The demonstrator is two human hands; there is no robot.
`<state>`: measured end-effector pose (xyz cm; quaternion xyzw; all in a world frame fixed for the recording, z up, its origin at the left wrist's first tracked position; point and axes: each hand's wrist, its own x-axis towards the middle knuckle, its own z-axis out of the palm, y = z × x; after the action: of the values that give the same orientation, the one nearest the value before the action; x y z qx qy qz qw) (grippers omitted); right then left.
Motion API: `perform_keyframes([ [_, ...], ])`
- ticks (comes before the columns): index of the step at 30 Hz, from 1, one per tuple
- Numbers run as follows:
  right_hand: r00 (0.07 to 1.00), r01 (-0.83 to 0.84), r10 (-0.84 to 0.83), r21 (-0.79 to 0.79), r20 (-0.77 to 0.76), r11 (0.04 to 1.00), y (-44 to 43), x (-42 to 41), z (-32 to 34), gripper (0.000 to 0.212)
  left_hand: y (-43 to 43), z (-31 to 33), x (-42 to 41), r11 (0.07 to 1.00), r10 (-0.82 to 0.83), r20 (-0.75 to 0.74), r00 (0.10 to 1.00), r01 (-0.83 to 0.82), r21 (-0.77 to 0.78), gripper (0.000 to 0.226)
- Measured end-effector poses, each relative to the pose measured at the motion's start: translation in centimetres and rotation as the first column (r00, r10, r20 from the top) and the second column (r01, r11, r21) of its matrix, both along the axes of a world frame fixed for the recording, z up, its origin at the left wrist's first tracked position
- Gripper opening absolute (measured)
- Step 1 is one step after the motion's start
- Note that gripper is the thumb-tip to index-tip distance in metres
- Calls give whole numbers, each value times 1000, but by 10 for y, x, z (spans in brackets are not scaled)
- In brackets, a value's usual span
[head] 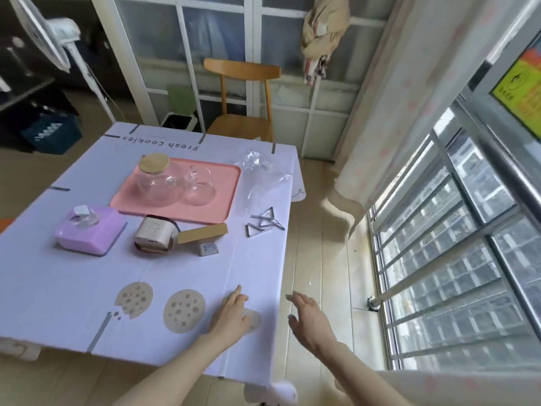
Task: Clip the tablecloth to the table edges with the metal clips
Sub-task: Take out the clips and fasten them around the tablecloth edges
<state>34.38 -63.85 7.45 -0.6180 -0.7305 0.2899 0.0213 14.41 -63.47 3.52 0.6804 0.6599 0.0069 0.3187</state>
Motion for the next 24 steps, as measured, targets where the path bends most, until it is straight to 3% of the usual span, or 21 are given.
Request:
perform_keyframes([
  [9, 990, -141, 141, -40, 10, 989, 119, 13, 2, 50, 108, -1, 44, 989, 103, -2, 995, -103, 104, 41],
  [15, 984, -179, 177, -97, -32, 979, 182, 13, 1, 56, 146, -6, 70, 990, 137, -27, 990, -136, 41, 43],
  [20, 976, -216, 214, -105, -27, 971, 234, 9, -7, 55, 173, -10, 84, 963, 268, -14, 963, -268, 39, 47],
  [24, 940, -340, 340, -129, -22, 932, 264, 13, -16, 53, 190, -12, 95, 909, 413, -9, 911, -412, 68, 45],
])
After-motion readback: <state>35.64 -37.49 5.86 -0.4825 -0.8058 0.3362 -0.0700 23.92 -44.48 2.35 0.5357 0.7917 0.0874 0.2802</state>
